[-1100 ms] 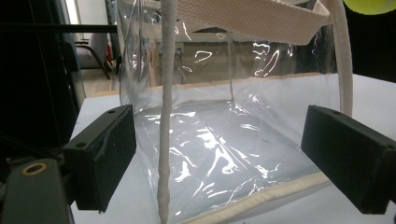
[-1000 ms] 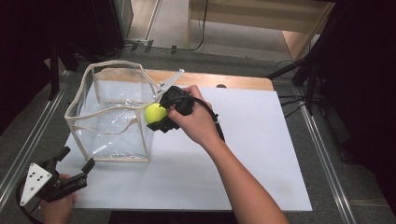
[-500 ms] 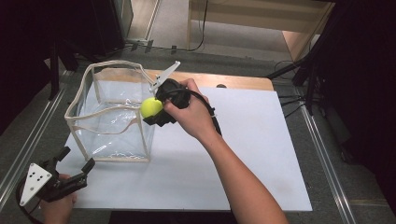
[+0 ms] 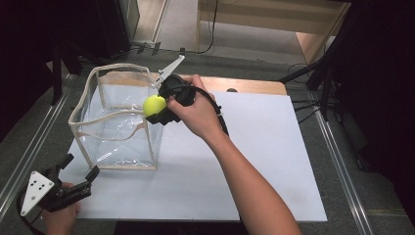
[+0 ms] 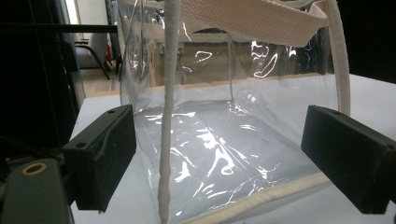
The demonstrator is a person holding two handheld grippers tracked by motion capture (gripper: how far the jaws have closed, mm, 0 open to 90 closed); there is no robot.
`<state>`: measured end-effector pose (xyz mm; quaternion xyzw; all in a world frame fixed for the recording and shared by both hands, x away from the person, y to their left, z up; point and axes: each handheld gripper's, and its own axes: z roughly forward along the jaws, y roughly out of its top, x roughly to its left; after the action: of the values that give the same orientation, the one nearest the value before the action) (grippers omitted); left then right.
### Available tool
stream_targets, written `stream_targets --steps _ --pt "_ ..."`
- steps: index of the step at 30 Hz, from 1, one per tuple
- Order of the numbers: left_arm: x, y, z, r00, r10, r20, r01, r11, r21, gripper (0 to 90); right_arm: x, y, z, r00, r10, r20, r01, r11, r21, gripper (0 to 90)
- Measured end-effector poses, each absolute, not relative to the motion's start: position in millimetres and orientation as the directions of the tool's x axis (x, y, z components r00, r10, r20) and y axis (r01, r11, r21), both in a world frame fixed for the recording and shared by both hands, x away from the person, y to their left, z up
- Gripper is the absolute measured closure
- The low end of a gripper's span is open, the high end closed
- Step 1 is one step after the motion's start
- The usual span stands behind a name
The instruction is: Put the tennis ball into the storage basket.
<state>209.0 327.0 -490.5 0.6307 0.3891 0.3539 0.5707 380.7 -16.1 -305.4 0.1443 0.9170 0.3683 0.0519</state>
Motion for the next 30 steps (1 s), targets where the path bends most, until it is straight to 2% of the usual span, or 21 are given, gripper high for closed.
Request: stream_targets --steps 30 --pt "209 327 -490 0.45 0.893 0.003 0.086 -0.046 0.995 10.4 404 4 -295 -0.937 0.35 0.011 0.254 0.656 0.711 23.3"
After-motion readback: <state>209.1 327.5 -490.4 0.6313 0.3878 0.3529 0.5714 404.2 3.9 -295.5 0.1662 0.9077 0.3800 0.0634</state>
